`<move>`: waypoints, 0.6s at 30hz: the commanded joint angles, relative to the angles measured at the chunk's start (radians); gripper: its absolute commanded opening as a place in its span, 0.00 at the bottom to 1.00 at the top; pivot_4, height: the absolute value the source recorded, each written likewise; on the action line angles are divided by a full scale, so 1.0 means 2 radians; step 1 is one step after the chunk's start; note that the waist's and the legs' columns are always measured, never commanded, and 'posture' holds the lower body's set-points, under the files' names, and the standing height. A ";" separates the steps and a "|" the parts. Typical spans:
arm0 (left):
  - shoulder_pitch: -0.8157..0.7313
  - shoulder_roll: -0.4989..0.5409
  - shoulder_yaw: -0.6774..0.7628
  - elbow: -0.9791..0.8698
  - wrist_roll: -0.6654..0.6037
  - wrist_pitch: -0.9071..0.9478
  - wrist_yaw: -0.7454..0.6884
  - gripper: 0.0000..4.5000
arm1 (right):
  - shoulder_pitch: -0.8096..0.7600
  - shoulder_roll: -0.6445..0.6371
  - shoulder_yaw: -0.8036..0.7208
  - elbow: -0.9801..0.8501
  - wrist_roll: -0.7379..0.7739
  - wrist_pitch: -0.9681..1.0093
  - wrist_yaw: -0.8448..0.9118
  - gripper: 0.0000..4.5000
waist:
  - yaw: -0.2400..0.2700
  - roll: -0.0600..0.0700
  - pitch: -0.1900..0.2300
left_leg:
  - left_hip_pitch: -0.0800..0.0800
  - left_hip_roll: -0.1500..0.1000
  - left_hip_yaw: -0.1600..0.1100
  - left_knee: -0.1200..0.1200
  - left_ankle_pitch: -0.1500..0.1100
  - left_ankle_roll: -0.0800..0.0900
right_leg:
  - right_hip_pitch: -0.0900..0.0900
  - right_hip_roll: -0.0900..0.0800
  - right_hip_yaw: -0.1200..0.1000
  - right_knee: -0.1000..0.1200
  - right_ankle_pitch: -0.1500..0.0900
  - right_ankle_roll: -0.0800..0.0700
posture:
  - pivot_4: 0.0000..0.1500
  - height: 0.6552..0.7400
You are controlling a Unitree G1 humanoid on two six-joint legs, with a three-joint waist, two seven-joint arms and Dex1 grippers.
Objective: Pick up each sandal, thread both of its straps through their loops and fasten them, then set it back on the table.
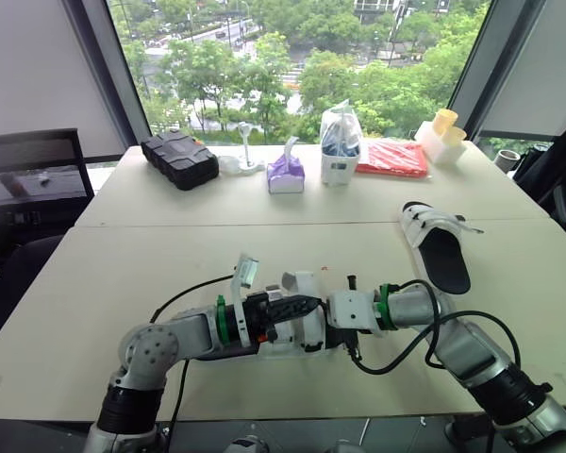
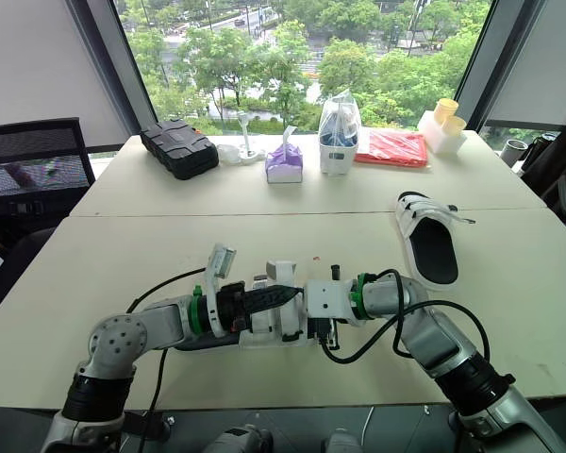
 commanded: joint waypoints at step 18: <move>-0.008 0.000 -0.012 0.038 0.039 0.001 -0.062 0.01 | 0.007 0.002 0.017 0.015 -0.016 0.007 0.005 0.00 | 0.000 0.000 0.000 | 0.000 0.000 0.000 0.000 0.000 0.000 | 0.000 0.000 0.000 0.000 0.000 0.000 | 1.00 1.00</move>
